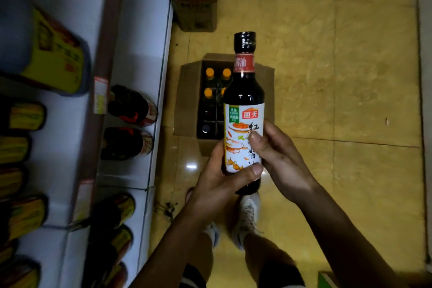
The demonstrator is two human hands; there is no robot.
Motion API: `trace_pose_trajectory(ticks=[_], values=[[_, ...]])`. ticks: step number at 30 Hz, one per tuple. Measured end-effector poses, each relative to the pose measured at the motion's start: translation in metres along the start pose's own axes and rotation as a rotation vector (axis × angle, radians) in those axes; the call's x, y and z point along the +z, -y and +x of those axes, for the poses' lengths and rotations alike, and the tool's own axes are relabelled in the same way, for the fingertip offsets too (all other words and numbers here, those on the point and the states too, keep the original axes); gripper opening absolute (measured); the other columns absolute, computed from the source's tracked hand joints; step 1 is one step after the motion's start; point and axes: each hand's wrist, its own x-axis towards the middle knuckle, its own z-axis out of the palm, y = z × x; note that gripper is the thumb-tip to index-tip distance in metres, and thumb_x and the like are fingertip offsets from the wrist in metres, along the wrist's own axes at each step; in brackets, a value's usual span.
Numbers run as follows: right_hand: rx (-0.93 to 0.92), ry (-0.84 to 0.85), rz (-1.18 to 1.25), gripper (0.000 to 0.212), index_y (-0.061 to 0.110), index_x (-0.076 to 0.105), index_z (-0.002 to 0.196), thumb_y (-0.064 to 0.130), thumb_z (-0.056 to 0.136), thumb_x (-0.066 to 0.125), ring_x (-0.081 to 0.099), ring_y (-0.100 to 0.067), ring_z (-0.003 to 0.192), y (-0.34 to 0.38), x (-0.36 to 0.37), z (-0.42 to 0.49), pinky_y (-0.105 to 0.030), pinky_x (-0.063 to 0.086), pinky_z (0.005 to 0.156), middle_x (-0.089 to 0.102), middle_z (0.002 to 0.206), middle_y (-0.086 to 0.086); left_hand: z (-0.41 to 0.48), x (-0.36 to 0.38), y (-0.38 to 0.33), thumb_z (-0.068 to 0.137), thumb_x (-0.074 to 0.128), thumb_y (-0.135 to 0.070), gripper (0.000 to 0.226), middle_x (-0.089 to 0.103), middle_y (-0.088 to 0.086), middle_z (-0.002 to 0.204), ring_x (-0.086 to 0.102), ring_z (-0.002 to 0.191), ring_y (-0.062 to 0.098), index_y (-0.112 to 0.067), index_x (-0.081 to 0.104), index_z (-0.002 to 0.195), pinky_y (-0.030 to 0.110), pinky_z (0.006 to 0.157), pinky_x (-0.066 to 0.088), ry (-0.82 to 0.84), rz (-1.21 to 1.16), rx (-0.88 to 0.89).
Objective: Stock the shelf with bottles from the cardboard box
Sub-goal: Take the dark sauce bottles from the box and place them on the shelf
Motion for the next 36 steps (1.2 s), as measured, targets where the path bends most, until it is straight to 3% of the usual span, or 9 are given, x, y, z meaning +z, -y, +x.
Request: trace_pose_trajectory(ticks=[5,11,14,17,23,28,31,33,36], values=[[-0.024,0.056,-0.11,0.054,0.019,0.058,0.137,0.042,0.089,0.066,0.071,-0.022,0.114,0.095,0.011,-0.055,-0.045,0.057,0.095,0.074,0.123,-0.002,-0.063,0.038,-0.082,0.085,0.074,-0.013,0.059,0.071,-0.002,0.129,0.067,0.121,0.015,-0.025,0.053,0.139,0.027,0.095,0.055,-0.027,-0.034,0.052],[-0.117,0.142,-0.223,0.048,0.021,0.057,0.137,0.036,0.093,0.067,0.07,-0.016,0.115,0.211,0.027,-0.111,-0.047,0.056,0.1,0.073,0.123,0.002,-0.128,0.079,-0.173,0.081,0.082,-0.025,0.065,0.07,0.001,0.132,0.065,0.125,0.022,-0.027,0.054,0.139,0.046,0.111,0.048,-0.125,-0.032,0.146],[-0.169,0.199,-0.251,0.05,0.023,0.056,0.139,0.037,0.092,0.065,0.07,-0.02,0.116,0.26,0.035,-0.13,-0.049,0.056,0.099,0.073,0.126,-0.001,-0.152,0.095,-0.213,0.081,0.082,-0.026,0.064,0.07,0.002,0.131,0.065,0.125,0.023,-0.028,0.055,0.138,0.047,0.109,0.049,-0.156,-0.024,0.215],[-0.24,0.265,-0.263,0.048,0.02,0.056,0.138,0.034,0.093,0.064,0.071,-0.02,0.114,0.301,0.047,-0.149,-0.04,0.059,0.093,0.073,0.124,-0.003,-0.178,0.104,-0.247,0.084,0.08,-0.018,0.056,0.073,0.002,0.126,0.068,0.119,0.023,-0.031,0.058,0.134,0.044,0.101,0.054,-0.201,-0.021,0.287],[-0.355,0.38,-0.284,0.048,0.018,0.055,0.138,0.032,0.093,0.064,0.072,-0.016,0.112,0.351,0.079,-0.18,-0.03,0.059,0.086,0.074,0.122,0.001,-0.229,0.107,-0.293,0.082,0.082,-0.018,0.054,0.075,0.003,0.12,0.073,0.111,0.024,-0.024,0.059,0.13,0.035,0.089,0.06,-0.254,-0.031,0.393],[-0.432,0.491,-0.295,0.05,0.02,0.053,0.142,0.03,0.094,0.063,0.071,-0.019,0.114,0.381,0.119,-0.199,-0.037,0.061,0.09,0.074,0.124,-0.001,-0.273,0.093,-0.322,0.081,0.082,-0.017,0.057,0.075,0.003,0.122,0.072,0.112,0.024,-0.025,0.058,0.132,0.041,0.096,0.059,-0.334,-0.041,0.481],[-0.502,0.518,-0.335,0.052,0.024,0.053,0.141,0.036,0.092,0.064,0.071,-0.013,0.113,0.399,0.152,-0.209,-0.027,0.059,0.087,0.074,0.123,0.005,-0.3,0.079,-0.341,0.08,0.082,-0.021,0.058,0.075,-0.001,0.117,0.074,0.105,0.018,-0.029,0.057,0.132,0.032,0.084,0.061,-0.37,-0.025,0.528],[-0.541,0.553,-0.348,0.049,0.028,0.056,0.138,0.039,0.091,0.064,0.072,-0.013,0.112,0.411,0.179,-0.217,-0.029,0.06,0.087,0.074,0.122,0.007,-0.323,0.064,-0.355,0.079,0.083,-0.022,0.059,0.076,0.0,0.115,0.075,0.1,0.018,-0.027,0.057,0.131,0.029,0.078,0.061,-0.405,-0.022,0.564],[-0.583,0.601,-0.35,0.05,0.027,0.056,0.138,0.041,0.09,0.064,0.072,-0.017,0.112,0.426,0.213,-0.226,-0.039,0.061,0.09,0.073,0.124,0.003,-0.348,0.045,-0.374,0.079,0.087,-0.02,0.059,0.075,0.002,0.118,0.074,0.108,0.022,-0.024,0.059,0.13,0.039,0.092,0.061,-0.444,0.003,0.615]])
